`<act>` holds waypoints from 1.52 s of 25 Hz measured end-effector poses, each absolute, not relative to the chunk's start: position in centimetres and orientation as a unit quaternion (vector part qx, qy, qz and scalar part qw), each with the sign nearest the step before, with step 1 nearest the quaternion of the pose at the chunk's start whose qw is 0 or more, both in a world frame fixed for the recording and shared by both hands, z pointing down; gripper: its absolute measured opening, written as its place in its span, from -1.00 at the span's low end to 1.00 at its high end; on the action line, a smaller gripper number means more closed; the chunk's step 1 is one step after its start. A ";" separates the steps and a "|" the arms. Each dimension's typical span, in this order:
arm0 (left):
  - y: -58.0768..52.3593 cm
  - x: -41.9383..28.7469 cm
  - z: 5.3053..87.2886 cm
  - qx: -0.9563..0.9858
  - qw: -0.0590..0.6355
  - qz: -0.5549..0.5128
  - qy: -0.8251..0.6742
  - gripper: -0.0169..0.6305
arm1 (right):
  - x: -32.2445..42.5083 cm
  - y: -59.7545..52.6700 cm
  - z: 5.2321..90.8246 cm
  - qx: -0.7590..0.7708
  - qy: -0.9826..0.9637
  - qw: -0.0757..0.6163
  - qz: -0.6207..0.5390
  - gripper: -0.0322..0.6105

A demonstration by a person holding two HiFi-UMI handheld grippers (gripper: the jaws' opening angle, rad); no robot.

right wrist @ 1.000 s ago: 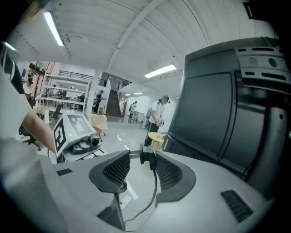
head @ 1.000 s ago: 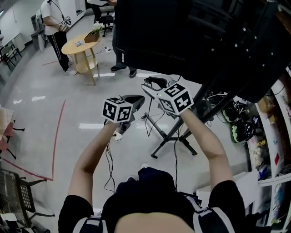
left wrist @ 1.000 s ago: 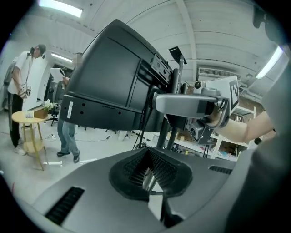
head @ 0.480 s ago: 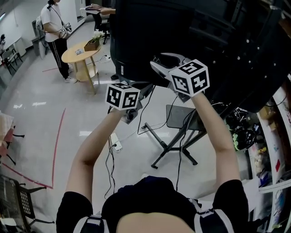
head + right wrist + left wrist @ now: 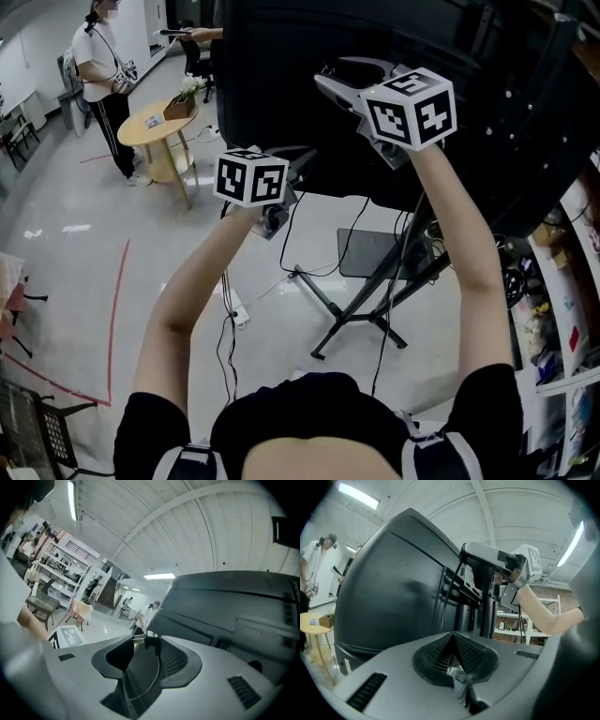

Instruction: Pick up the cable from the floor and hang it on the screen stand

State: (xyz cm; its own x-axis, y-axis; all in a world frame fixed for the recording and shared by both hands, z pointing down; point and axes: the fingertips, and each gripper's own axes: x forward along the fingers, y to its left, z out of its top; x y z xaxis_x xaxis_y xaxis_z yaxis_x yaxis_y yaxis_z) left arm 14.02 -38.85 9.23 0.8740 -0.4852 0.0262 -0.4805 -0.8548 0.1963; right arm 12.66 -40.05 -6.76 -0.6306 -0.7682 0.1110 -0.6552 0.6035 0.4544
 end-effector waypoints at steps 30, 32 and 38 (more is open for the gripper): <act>-42.9 20.6 2.5 0.976 0.043 -0.001 -0.213 -0.94 | 20.8 -44.3 -22.2 0.484 -0.827 0.138 -0.248 -0.31; -43.0 21.0 2.5 0.976 0.043 0.000 -0.212 -0.94 | 22.0 -44.3 -22.7 0.494 -0.823 0.133 -0.246 -0.31; -42.4 22.0 1.8 0.979 0.039 -0.007 -0.202 -0.94 | 24.7 -43.0 -23.8 0.519 -0.805 0.128 -0.257 -0.32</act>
State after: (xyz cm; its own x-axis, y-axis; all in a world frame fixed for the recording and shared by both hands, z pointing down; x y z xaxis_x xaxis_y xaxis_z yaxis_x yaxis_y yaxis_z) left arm 21.96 -42.40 1.82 0.9186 -0.3953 0.0020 -0.3942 -0.9157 0.0788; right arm 24.74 -42.97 -23.80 -0.4296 -0.9010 -0.0607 -0.7697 0.3302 0.5464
